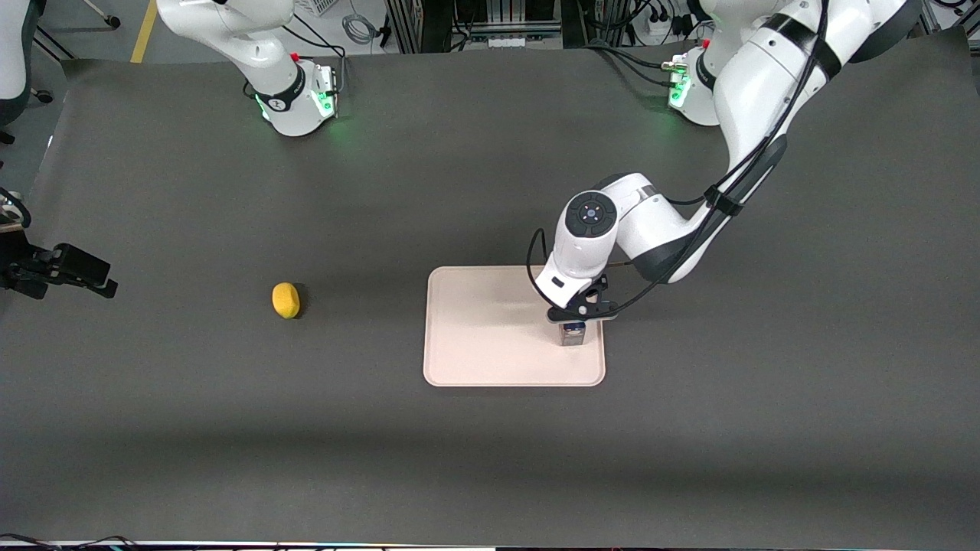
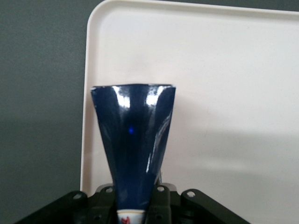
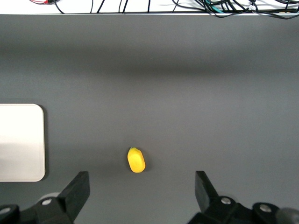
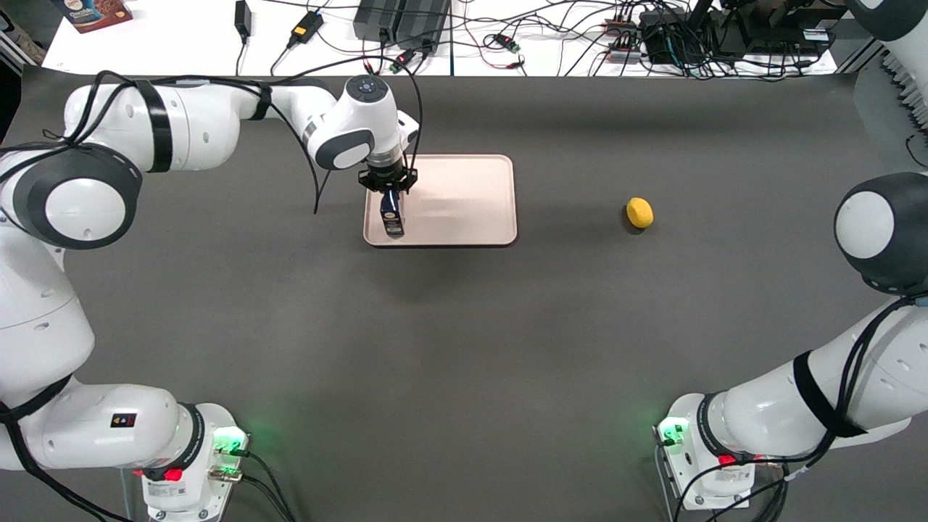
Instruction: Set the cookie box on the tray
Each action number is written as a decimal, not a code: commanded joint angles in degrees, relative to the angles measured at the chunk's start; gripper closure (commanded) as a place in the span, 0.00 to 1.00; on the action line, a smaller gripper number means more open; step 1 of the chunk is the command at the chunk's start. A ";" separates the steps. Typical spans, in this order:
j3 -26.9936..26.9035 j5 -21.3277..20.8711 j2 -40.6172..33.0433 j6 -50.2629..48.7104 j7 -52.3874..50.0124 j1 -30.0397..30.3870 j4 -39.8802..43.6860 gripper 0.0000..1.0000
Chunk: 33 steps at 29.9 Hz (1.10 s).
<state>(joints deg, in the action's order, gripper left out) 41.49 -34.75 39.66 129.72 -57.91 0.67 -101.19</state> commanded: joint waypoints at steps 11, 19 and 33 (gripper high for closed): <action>-0.45 -0.94 2.09 1.15 3.86 -0.15 2.31 0.23; -0.45 -0.76 1.92 1.15 3.78 0.12 2.40 0.00; 0.43 2.39 -2.74 -0.35 3.68 0.64 3.72 0.00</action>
<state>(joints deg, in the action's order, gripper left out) 41.31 -34.61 40.34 130.67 -54.82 1.02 -97.74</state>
